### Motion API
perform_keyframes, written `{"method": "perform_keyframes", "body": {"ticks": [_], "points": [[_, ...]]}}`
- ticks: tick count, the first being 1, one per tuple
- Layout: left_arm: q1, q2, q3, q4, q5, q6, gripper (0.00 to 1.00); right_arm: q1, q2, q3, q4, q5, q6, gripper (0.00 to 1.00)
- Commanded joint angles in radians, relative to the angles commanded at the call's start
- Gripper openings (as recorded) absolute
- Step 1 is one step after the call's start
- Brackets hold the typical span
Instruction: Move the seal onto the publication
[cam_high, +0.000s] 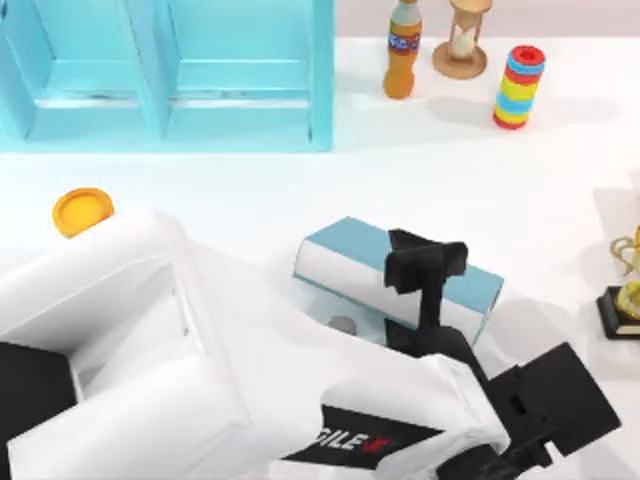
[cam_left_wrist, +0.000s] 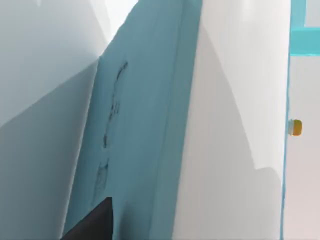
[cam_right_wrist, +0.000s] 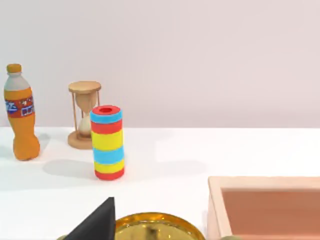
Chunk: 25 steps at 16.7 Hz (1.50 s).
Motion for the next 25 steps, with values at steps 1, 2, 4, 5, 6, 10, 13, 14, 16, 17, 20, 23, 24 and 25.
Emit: {"method": "perform_keyframes", "body": {"ticks": [1, 2, 4, 5, 6, 10, 13, 14, 16, 17, 20, 23, 24, 25], "points": [[-0.017, 0.007, 0.015, -0.051, -0.002, -0.054, 1.00, 0.000, 0.000, 0.000, 0.000, 0.000, 0.000, 1.00], [-0.037, 0.014, 0.031, -0.112, -0.003, -0.117, 1.00, 0.000, 0.000, 0.000, 0.000, 0.000, 0.000, 1.00], [-0.082, 0.031, 0.065, -0.258, -0.001, -0.266, 1.00, 0.000, 0.000, 0.000, 0.000, 0.000, 0.000, 1.00], [-0.106, 0.041, 0.082, -0.342, 0.001, -0.349, 1.00, 0.000, 0.000, 0.000, 0.000, 0.000, 0.000, 1.00], [-0.131, 0.050, 0.099, -0.432, 0.004, -0.436, 1.00, 0.000, 0.000, 0.000, 0.000, 0.000, 0.000, 1.00], [-0.229, 0.087, 0.161, -0.811, 0.023, -0.783, 1.00, 0.000, 0.000, 0.000, 0.000, 0.000, 0.000, 1.00], [-0.292, 0.108, 0.197, -1.058, 0.036, -1.000, 1.00, 0.000, 0.000, 0.000, 0.000, 0.000, 0.000, 1.00], [-0.309, 0.113, 0.206, -1.122, 0.040, -1.059, 1.00, 0.000, 0.000, 0.000, 0.000, 0.000, 0.000, 1.00], [-0.336, 0.121, 0.220, -1.220, 0.045, -1.149, 1.00, 0.000, 0.000, 0.000, 0.000, 0.000, 0.000, 1.00], [-0.346, 0.124, 0.225, -1.252, 0.047, -1.180, 1.00, 0.000, 0.000, 0.000, 0.000, 0.000, 0.000, 1.00], [-0.356, 0.126, 0.230, -1.287, 0.048, -1.213, 1.00, 0.000, 0.000, 0.000, 0.000, 0.000, 0.000, 1.00], [-0.351, 0.124, 0.228, -1.286, 0.047, -1.212, 1.00, 0.000, 0.000, 0.000, 0.000, 0.000, 0.000, 1.00], [-0.351, 0.124, 0.228, -1.286, 0.047, -1.212, 1.00, 0.000, 0.000, 0.000, 0.000, 0.000, 0.000, 1.00], [-0.347, 0.116, 0.228, -1.279, 0.049, -1.204, 1.00, 0.000, 0.000, 0.000, 0.000, 0.000, 0.000, 1.00]]}}
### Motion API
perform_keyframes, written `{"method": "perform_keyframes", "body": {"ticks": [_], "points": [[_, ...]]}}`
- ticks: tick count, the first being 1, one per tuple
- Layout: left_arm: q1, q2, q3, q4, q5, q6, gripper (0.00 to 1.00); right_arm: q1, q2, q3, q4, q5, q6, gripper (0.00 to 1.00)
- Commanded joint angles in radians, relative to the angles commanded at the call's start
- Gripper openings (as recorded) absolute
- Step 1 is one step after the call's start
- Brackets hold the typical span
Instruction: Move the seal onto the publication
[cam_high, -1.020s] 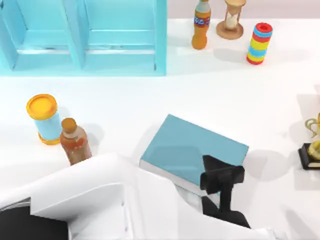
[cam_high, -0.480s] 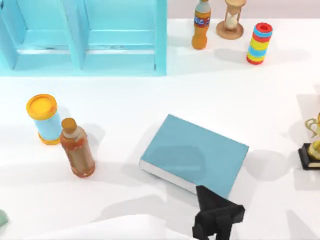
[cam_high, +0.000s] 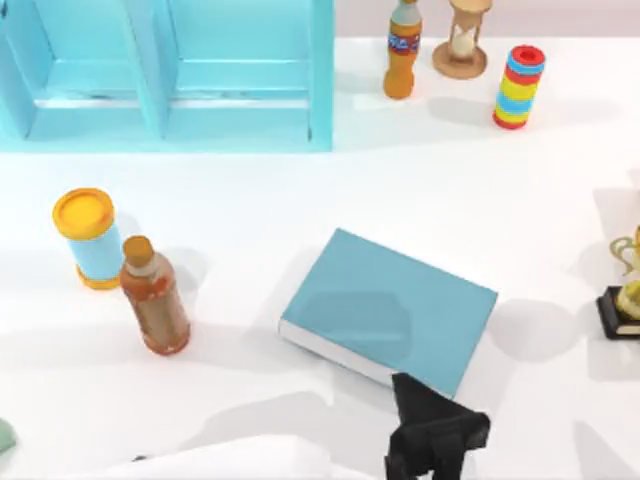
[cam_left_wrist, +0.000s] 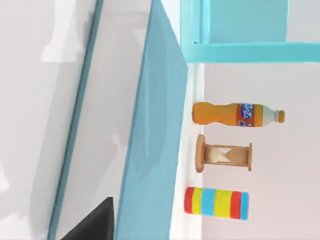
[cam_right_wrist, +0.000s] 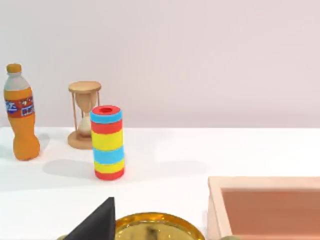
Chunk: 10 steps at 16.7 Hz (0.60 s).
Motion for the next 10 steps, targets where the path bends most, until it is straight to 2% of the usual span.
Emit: {"method": "perform_keyframes", "body": {"ticks": [2, 5, 10], "points": [[0.020, -0.042, -0.003, 0.037, 0.009, 0.043, 1.00, 0.000, 0.000, 0.000, 0.000, 0.000, 0.000, 1.00], [0.084, -0.172, -0.023, 0.147, 0.045, 0.184, 1.00, 0.000, 0.000, 0.000, 0.000, 0.000, 0.000, 1.00], [0.262, -0.503, -0.129, 0.412, 0.168, 0.621, 1.00, 0.000, 0.000, 0.000, 0.000, 0.000, 0.000, 1.00]]}}
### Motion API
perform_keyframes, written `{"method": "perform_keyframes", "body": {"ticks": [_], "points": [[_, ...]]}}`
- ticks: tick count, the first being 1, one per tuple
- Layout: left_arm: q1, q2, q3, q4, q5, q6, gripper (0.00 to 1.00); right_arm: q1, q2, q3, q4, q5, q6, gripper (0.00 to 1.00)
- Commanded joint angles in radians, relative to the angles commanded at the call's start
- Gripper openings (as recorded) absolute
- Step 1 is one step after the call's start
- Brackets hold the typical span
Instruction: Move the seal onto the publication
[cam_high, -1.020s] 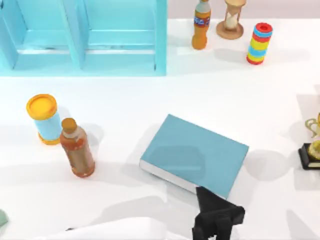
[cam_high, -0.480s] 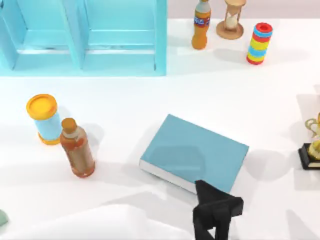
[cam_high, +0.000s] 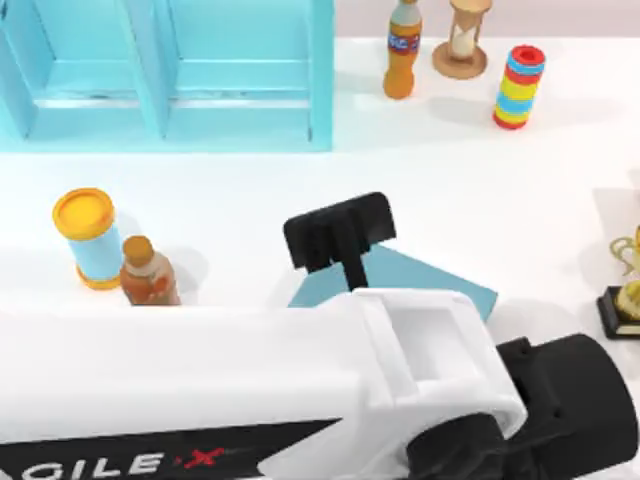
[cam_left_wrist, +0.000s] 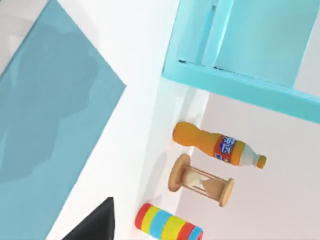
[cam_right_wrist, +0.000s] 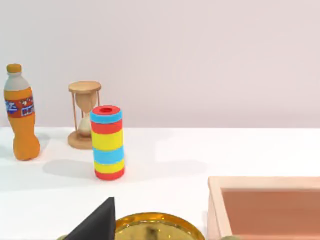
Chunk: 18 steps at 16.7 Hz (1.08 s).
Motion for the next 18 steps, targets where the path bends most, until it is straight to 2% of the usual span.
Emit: {"method": "perform_keyframes", "body": {"ticks": [3, 8, 14, 18], "points": [[0.140, -0.237, -0.109, 0.176, 0.110, 0.374, 1.00, 0.000, 0.000, 0.000, 0.000, 0.000, 0.000, 1.00], [0.412, -0.650, -0.350, 0.463, 0.334, 1.112, 1.00, 0.000, 0.000, 0.000, 0.000, 0.000, 0.000, 1.00], [0.769, -1.124, -0.710, 0.755, 0.624, 2.031, 1.00, 0.000, 0.000, 0.000, 0.000, 0.000, 0.000, 1.00], [0.996, -1.393, -0.962, 0.898, 0.803, 2.554, 1.00, 0.000, 0.000, 0.000, 0.000, 0.000, 0.000, 1.00]]}}
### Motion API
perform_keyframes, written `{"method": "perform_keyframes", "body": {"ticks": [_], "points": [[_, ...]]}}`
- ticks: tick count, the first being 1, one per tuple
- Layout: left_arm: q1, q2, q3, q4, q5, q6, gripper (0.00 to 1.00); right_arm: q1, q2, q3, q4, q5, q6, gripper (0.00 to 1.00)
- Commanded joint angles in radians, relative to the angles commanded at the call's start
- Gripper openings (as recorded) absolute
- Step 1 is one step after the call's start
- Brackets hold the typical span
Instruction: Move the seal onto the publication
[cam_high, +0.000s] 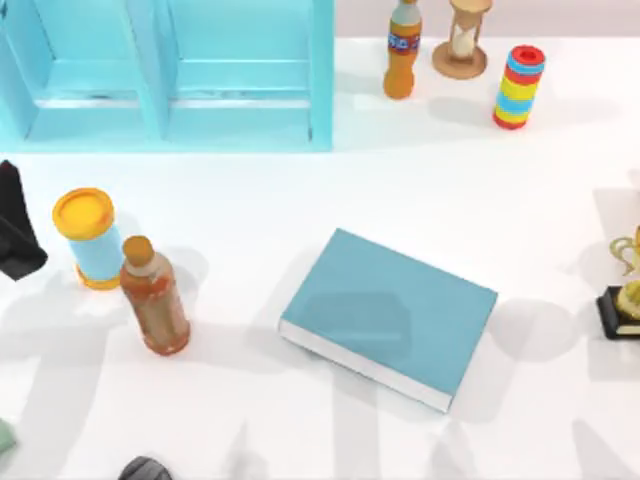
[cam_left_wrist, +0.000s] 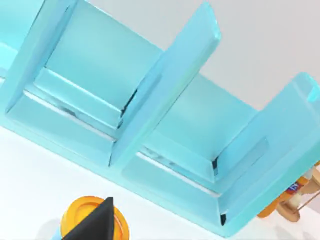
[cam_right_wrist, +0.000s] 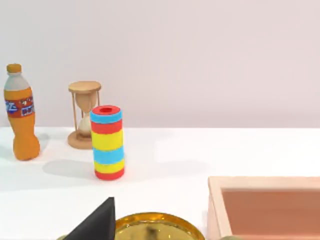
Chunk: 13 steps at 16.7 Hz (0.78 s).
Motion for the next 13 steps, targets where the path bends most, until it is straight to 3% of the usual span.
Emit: {"method": "perform_keyframes", "body": {"ticks": [6, 9, 13], "points": [[0.251, -0.276, -0.285, 0.130, 0.192, 0.498, 1.00, 0.000, 0.000, 0.000, 0.000, 0.000, 0.000, 1.00], [0.311, -0.339, -0.354, 0.157, 0.237, 0.607, 1.00, 0.000, 0.000, 0.000, 0.000, 0.000, 0.000, 1.00], [0.321, -0.349, -0.365, 0.161, 0.244, 0.625, 1.00, 0.000, 0.000, 0.000, 0.000, 0.000, 0.000, 1.00]]}}
